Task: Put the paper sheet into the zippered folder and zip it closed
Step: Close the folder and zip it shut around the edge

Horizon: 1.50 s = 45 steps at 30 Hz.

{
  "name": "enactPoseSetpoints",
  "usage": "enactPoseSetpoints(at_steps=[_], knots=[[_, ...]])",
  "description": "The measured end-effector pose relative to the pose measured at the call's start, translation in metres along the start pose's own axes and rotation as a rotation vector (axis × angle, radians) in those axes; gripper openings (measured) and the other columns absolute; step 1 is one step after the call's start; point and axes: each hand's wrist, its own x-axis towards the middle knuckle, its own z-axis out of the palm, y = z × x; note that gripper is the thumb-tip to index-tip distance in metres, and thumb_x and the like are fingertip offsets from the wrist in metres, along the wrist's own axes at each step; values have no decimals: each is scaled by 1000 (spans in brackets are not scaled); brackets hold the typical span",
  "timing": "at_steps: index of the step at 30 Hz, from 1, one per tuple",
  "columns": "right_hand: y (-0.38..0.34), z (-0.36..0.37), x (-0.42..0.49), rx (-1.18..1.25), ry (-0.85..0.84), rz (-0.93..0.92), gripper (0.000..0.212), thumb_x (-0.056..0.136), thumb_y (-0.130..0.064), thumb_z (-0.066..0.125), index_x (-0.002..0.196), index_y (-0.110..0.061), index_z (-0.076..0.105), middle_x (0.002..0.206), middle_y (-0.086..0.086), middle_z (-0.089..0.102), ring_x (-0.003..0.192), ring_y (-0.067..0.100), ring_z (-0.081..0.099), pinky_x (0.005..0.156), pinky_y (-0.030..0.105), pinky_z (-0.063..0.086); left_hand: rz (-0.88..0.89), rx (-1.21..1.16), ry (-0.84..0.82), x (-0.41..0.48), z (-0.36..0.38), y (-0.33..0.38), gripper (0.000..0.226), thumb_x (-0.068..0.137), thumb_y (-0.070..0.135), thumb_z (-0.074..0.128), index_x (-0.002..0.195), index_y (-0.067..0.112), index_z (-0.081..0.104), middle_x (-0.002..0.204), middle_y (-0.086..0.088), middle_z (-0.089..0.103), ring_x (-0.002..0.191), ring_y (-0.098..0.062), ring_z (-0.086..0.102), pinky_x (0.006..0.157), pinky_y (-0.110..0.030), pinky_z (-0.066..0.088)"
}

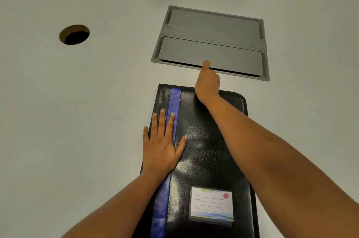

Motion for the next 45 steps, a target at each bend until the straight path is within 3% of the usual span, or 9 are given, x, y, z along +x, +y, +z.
enactPoseSetpoints(at_steps=[6,17,23,26,29,34,38,42,45], knots=[[16,-7,2,-35,-6,-26,42,85,10,43,126,2,33,79,10,47,71,22,45,66,34,41,-19,-20,5,-1,-1,1,72,87,64,24,145,23,31,153,-7,27,141,-26,27,108,-49,31],[42,-26,7,-123,-33,38,44,82,13,43,123,4,33,96,23,62,72,27,49,68,39,43,-23,5,-1,0,-3,-1,71,86,65,25,143,25,36,151,-5,32,139,-27,31,105,-55,31],[77,-43,5,-148,-6,114,52,81,14,45,129,7,27,99,30,60,89,43,58,65,38,39,-16,-40,-41,-1,-6,-1,74,88,66,13,144,22,33,153,-6,29,140,-31,28,109,-49,27],[65,-37,5,-90,15,102,54,81,14,44,131,6,26,99,27,61,88,39,58,66,39,41,-13,-178,-22,-1,-12,-2,76,85,67,26,146,22,29,156,-5,19,144,-28,19,113,-43,24],[48,-30,5,-36,27,108,49,84,13,43,130,4,28,99,24,61,79,31,54,67,35,42,-195,-494,15,7,-23,-2,78,83,54,55,146,21,24,157,-3,15,140,-20,29,106,-36,35],[5,-13,6,8,-32,54,42,87,8,45,127,1,32,103,20,61,81,27,55,66,26,38,-263,-750,93,14,-27,-2,74,74,40,72,137,24,36,131,10,53,116,-10,53,87,-19,38],[-15,-6,10,10,-53,45,46,87,6,49,128,1,31,109,20,61,97,30,60,71,28,42,-260,-600,64,12,-20,-5,91,72,47,73,145,17,28,153,1,28,139,-14,31,108,-27,29],[-23,-5,12,27,-60,70,50,85,7,50,131,1,29,113,20,60,102,30,59,82,33,47,-231,-539,28,9,-19,-5,97,71,55,69,147,16,23,157,1,14,144,-13,19,112,-27,24],[-22,-5,10,23,-64,51,50,86,7,50,131,1,29,112,20,60,100,30,59,76,31,45,-209,-449,23,7,-19,-3,97,73,65,59,148,18,20,158,-2,11,144,-16,18,114,-31,22]])
